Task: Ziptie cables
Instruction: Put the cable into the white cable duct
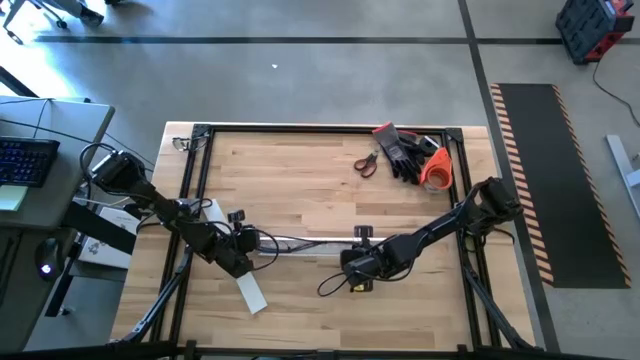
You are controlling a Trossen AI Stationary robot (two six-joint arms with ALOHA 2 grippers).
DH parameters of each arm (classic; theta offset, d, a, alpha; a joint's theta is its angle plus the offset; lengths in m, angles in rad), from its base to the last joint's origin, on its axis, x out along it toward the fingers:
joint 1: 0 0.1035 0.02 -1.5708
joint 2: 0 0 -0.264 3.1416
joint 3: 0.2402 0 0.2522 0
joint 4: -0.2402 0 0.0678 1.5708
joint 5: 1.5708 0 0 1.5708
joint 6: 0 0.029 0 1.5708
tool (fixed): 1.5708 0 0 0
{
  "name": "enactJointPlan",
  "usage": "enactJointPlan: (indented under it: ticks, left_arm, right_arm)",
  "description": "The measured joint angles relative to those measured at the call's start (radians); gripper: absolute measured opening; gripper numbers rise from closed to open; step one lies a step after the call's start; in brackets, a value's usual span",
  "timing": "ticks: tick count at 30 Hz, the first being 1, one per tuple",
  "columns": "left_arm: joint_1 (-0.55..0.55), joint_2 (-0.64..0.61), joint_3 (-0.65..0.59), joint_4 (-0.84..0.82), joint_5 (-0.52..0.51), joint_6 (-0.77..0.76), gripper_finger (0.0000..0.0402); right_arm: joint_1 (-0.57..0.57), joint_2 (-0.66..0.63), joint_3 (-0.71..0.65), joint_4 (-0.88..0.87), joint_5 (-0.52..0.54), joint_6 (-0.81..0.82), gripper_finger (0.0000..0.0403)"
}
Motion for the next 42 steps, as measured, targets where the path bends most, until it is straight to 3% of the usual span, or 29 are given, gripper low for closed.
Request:
enactJointPlan:
  ticks: [9,19,28,42]
  left_arm:
    - [0.036,0.0,-0.011,0.005,0.007,0.031,0.0]
    - [-0.001,0.001,0.076,-0.022,-0.134,0.12,0.0]
    - [-0.05,-0.001,0.106,-0.051,-0.144,0.117,0.0]
    - [-0.109,0.0,0.109,-0.069,-0.126,0.148,0.0]
  right_arm:
    - [0.0,0.0,0.0,0.004,0.003,0.0,0.0]
    - [0.002,0.0,-0.003,-0.008,-0.014,0.0,0.0]
    - [-0.003,0.0,-0.003,0.027,0.025,0.0,0.0]
    - [-0.01,0.005,-0.048,0.067,-0.004,0.021,0.0]
